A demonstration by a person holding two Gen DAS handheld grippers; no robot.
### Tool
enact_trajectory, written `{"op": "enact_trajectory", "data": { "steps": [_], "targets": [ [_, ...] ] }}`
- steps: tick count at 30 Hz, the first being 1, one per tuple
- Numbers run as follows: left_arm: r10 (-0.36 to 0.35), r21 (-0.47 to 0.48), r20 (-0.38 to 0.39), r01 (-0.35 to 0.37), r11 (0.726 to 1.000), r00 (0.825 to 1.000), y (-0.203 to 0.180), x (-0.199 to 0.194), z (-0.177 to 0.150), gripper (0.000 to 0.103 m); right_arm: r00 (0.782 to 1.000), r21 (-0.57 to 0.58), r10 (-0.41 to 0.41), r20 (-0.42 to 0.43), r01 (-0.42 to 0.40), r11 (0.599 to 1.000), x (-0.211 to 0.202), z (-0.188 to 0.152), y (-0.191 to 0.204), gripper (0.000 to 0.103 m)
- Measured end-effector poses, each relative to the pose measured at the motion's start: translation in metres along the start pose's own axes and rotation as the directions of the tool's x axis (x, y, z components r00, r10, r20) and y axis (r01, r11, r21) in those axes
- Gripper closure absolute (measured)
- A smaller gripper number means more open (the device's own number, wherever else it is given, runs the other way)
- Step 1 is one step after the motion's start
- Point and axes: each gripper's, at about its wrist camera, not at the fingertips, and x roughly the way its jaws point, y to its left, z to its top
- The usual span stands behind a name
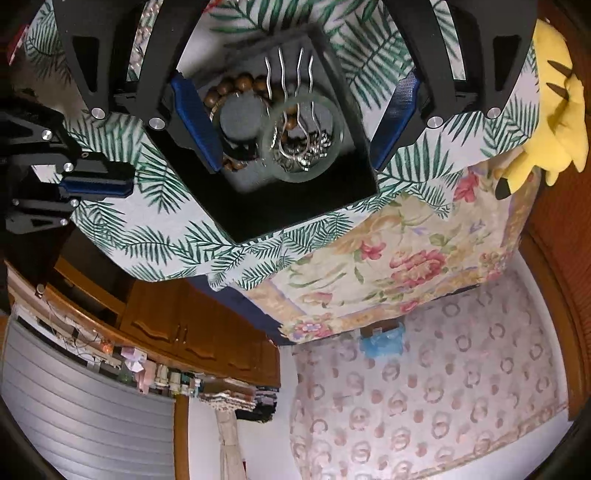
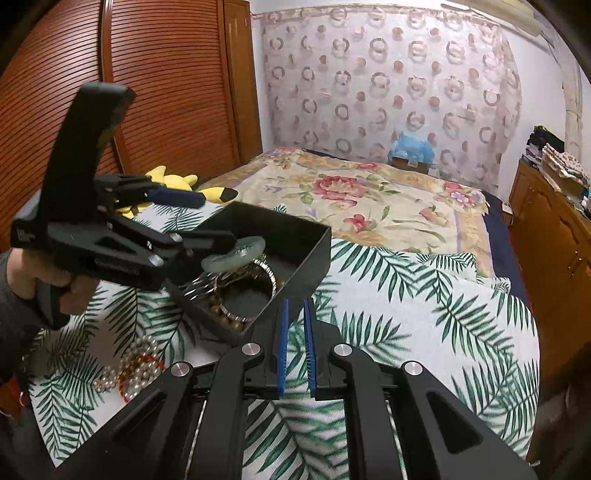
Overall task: Organize jewelry
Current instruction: 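Withdraw both tools from the box toward the pearl necklaces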
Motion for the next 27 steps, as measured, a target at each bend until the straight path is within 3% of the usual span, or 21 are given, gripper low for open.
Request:
{"op": "enact_trajectory", "data": {
  "steps": [10,13,24,27],
  "targets": [
    [-0.026,-0.064,0.041,0.028,0.998,0.999,-0.001,-0.049,-0.046,0.024,1.000,0.008,-0.001,-0.012,0.001,1.000,-0.018,-0.033,0.024,0.092],
    [-0.028,-0.077,0.033,0.030,0.997,0.999,-0.002,-0.057,-0.066,0.024,1.000,0.004,-0.010,-0.022,0.010,1.000,-0.020,-0.044,0.032,0.087],
    [-0.058,-0.119,-0.018,0.055,0.991,0.998,-0.004,-0.075,-0.132,0.025,0.999,0.041,-0.024,-0.037,0.025,0.999,-0.038,-0.083,0.052,0.086],
    [-0.075,-0.127,-0.028,0.071,0.989,0.997,-0.008,-0.078,-0.142,0.033,0.999,0.043,-0.028,-0.034,0.030,0.999,-0.044,-0.091,0.059,0.080]
  ]
}}
